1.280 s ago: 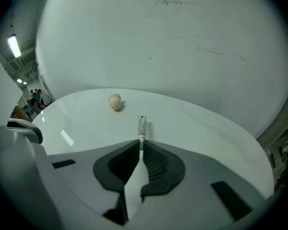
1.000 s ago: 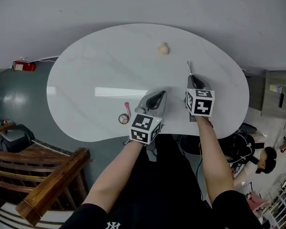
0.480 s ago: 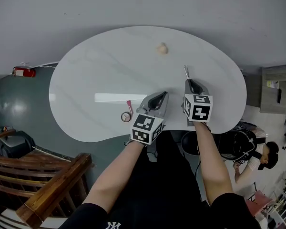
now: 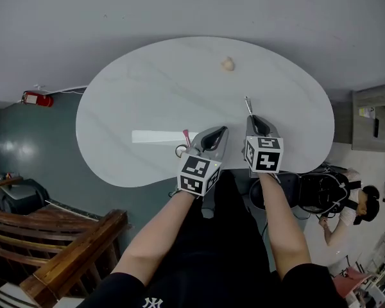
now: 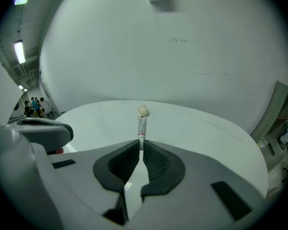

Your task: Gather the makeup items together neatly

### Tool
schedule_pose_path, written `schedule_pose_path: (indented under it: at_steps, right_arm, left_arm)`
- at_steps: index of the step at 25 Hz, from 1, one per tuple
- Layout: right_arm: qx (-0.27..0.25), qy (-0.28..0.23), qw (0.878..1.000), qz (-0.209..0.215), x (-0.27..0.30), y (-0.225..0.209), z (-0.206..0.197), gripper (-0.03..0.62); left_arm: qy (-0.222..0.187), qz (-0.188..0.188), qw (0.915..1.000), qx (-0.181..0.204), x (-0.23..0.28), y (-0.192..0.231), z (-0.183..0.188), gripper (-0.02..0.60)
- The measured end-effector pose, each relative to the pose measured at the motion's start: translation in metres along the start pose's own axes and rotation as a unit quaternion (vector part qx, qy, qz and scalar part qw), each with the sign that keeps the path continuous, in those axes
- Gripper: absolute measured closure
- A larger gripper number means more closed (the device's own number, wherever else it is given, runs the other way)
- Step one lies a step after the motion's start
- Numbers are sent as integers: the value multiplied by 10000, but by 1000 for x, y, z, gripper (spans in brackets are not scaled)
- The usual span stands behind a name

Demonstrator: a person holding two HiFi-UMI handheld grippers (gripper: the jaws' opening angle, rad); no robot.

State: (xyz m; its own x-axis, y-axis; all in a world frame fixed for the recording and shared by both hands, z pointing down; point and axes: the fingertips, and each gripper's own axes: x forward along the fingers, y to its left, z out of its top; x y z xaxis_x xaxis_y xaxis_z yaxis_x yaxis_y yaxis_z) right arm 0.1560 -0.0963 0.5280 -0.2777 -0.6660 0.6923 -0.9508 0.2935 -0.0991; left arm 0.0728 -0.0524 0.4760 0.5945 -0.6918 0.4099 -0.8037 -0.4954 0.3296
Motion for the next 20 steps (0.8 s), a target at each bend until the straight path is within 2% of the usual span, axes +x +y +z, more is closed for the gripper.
schedule_pose_path:
  at_steps: [20]
  right_arm:
    - [-120,-231,9994,216,-51,127,-36,559]
  left_arm:
    - [-175,99,9997,115,-109,33,-21,574]
